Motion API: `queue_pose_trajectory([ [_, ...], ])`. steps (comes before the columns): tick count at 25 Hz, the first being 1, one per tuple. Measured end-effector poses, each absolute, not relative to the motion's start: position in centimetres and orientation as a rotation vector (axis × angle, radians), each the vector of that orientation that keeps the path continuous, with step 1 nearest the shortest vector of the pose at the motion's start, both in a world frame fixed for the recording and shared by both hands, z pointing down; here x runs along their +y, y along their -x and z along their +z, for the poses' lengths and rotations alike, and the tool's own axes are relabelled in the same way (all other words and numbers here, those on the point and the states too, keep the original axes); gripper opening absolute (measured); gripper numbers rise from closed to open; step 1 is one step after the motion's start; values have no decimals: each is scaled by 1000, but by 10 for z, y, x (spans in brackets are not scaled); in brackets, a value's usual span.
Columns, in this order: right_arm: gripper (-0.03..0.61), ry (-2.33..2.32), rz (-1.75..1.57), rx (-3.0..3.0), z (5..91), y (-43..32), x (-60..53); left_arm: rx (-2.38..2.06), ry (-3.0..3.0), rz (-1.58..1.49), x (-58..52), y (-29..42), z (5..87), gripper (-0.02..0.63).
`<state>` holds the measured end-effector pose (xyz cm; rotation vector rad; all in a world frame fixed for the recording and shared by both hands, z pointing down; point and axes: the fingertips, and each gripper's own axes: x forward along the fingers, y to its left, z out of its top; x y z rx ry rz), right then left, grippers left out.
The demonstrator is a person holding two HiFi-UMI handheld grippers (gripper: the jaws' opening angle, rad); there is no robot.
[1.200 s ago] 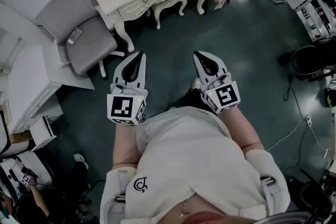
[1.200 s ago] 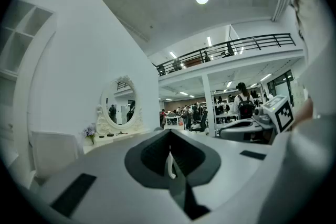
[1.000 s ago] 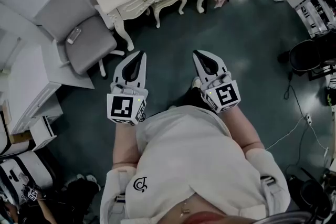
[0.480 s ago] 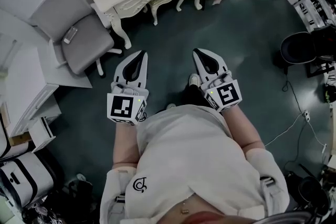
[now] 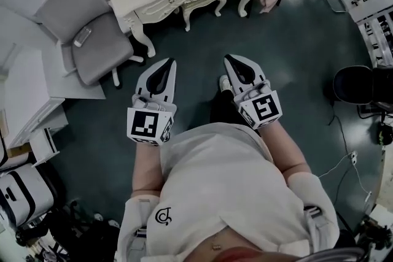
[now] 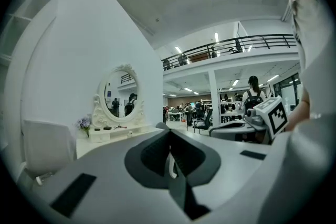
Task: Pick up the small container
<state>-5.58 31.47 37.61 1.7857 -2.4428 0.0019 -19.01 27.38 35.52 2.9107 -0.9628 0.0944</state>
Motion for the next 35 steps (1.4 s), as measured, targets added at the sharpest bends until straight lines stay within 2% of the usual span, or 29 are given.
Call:
queue_pose_trajectory([
  [10, 6, -1586, 62, -2540, 393, -62, 160, -1176, -2812, 117, 134, 73, 361, 12],
  [16, 6, -1483, 64, -2586, 387, -109, 88, -1264, -2776, 111, 69, 23, 355, 12],
  [23, 6, -1408, 115, -2617, 404, -123, 16, -1309, -2721, 238, 6, 6, 383, 12],
  [35, 6, -1381, 146, -2599, 423, -122, -151, -1286, -2708, 237, -166, 4, 410, 12],
])
